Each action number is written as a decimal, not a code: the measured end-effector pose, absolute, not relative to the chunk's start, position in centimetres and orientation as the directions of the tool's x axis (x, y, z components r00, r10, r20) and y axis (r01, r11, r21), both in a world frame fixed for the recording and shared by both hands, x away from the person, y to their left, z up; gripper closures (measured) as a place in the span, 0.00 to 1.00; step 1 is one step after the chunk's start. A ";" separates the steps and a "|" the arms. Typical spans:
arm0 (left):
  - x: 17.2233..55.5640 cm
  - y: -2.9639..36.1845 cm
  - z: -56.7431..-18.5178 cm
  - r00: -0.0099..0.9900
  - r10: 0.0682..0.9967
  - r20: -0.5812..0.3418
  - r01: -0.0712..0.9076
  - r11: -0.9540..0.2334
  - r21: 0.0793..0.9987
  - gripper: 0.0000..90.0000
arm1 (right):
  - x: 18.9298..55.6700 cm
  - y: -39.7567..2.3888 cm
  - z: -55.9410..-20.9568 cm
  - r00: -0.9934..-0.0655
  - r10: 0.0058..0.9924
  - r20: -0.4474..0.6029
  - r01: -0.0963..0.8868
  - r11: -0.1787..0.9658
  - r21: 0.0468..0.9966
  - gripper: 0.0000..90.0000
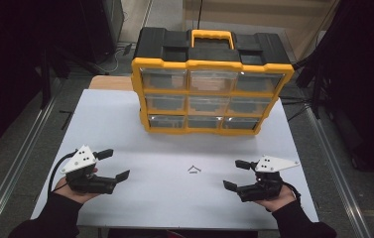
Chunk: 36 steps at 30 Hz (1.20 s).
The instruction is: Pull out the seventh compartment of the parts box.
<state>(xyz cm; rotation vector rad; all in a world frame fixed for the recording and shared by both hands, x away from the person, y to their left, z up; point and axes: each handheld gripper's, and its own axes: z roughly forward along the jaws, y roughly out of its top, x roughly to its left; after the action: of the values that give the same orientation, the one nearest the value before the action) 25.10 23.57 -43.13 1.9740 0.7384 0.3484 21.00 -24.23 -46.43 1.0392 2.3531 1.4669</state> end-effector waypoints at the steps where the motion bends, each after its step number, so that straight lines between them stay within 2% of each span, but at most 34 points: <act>1: 25.3 23.4 -43.0 0.773 0.632 -0.062 0.352 -0.346 0.870 0.12 | 21.0 -24.2 -46.5 -0.740 0.642 0.200 0.462 0.271 0.844 0.19; 29: 29.3 19.2 -42.0 0.796 0.596 -0.101 0.348 -0.316 0.882 0.12 | 20.9 -24.2 -46.6 -0.747 0.629 0.215 0.468 0.268 0.842 0.19; 36: 29.7 17.6 -41.7 0.809 0.584 -0.062 0.325 -0.358 0.875 0.12 | 20.9 -24.4 -46.6 -0.746 0.629 0.220 0.469 0.261 0.844 0.19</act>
<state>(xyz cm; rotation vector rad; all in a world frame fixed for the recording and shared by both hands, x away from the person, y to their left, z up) 29.74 17.64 -41.67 1.9738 0.6777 0.3185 20.94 -24.36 -46.63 1.0385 2.3628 1.4918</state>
